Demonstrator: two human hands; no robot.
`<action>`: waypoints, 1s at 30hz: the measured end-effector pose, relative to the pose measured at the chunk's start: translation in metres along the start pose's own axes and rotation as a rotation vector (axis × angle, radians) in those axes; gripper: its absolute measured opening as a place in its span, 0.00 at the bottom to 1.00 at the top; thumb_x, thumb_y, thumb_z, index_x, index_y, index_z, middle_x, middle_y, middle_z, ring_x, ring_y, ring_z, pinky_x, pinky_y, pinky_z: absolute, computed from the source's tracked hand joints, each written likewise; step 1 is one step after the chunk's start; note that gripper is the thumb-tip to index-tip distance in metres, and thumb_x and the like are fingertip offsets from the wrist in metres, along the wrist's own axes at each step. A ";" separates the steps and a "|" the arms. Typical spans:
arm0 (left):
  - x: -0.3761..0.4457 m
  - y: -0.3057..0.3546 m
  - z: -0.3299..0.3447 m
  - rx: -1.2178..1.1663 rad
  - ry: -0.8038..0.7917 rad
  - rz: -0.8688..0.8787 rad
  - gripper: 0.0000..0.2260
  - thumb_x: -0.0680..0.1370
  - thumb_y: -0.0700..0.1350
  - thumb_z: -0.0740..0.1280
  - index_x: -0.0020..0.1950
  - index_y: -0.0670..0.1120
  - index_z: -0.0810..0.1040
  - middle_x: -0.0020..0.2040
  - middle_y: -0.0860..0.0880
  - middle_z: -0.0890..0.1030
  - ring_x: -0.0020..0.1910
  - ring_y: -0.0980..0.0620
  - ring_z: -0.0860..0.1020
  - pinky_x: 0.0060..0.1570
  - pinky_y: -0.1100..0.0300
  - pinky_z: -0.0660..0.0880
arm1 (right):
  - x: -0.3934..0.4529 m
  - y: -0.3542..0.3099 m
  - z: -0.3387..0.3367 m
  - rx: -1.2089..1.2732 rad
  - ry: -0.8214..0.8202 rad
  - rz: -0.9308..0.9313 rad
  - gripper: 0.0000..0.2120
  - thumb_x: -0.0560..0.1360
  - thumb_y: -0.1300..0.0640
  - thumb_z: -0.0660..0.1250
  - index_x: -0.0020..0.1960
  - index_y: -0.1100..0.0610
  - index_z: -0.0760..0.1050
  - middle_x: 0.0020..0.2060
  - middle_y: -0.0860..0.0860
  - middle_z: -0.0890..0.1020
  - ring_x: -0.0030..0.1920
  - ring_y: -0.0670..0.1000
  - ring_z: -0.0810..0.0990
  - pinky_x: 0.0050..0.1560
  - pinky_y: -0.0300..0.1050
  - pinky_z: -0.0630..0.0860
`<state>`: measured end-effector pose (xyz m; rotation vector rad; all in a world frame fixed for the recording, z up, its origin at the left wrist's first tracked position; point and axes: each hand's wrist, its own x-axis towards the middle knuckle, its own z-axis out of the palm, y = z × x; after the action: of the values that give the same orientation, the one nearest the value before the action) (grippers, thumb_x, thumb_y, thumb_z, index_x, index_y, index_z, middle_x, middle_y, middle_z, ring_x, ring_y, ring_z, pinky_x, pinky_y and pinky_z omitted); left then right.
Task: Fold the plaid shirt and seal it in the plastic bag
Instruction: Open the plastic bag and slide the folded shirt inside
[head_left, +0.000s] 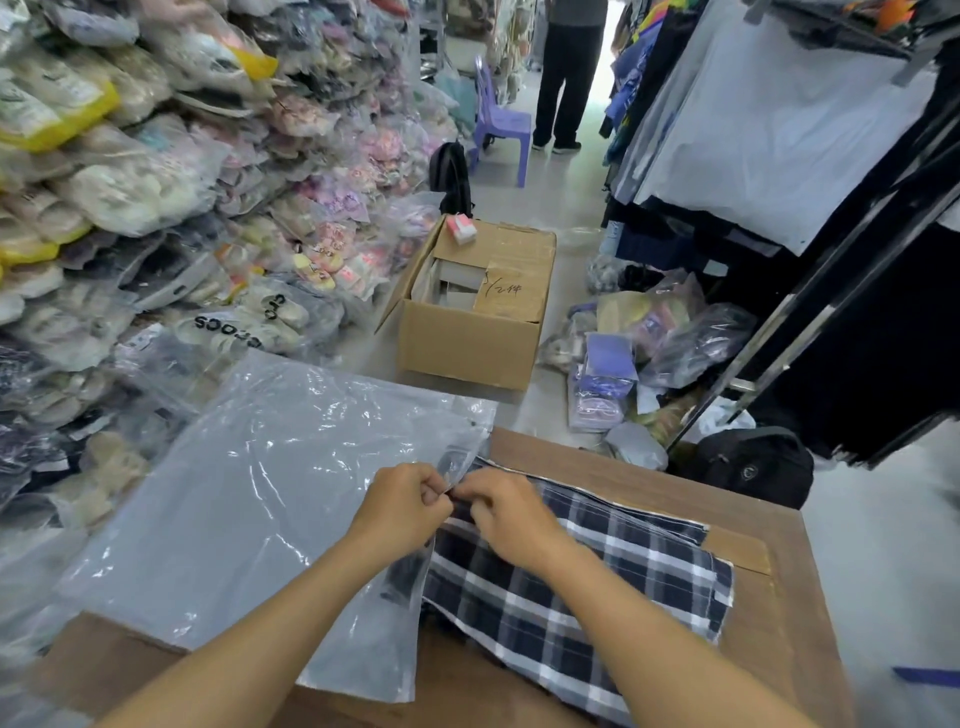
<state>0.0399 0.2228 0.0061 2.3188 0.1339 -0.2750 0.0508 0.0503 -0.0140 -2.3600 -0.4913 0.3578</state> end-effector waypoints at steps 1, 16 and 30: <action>0.000 0.000 0.004 0.017 -0.003 0.003 0.05 0.72 0.42 0.68 0.45 0.49 0.82 0.32 0.53 0.81 0.36 0.52 0.80 0.42 0.58 0.80 | -0.003 0.006 -0.010 0.020 0.072 0.047 0.16 0.76 0.64 0.61 0.56 0.54 0.83 0.54 0.49 0.84 0.55 0.50 0.80 0.59 0.52 0.77; -0.015 0.006 0.036 0.336 0.094 0.173 0.05 0.78 0.44 0.63 0.47 0.47 0.78 0.38 0.52 0.79 0.36 0.50 0.78 0.33 0.58 0.73 | -0.068 0.090 -0.084 -0.338 -0.155 0.524 0.30 0.77 0.39 0.66 0.75 0.48 0.66 0.72 0.52 0.73 0.72 0.57 0.69 0.69 0.58 0.66; -0.028 -0.004 0.028 0.295 0.093 0.233 0.06 0.80 0.46 0.62 0.54 0.48 0.77 0.44 0.55 0.76 0.40 0.53 0.77 0.39 0.55 0.76 | -0.005 0.028 -0.044 0.191 -0.061 0.563 0.11 0.77 0.50 0.71 0.56 0.51 0.75 0.52 0.50 0.82 0.52 0.52 0.81 0.57 0.53 0.77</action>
<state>0.0075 0.2045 -0.0089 2.6113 -0.1406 -0.0722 0.0698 0.0033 0.0000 -2.2683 0.1892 0.6987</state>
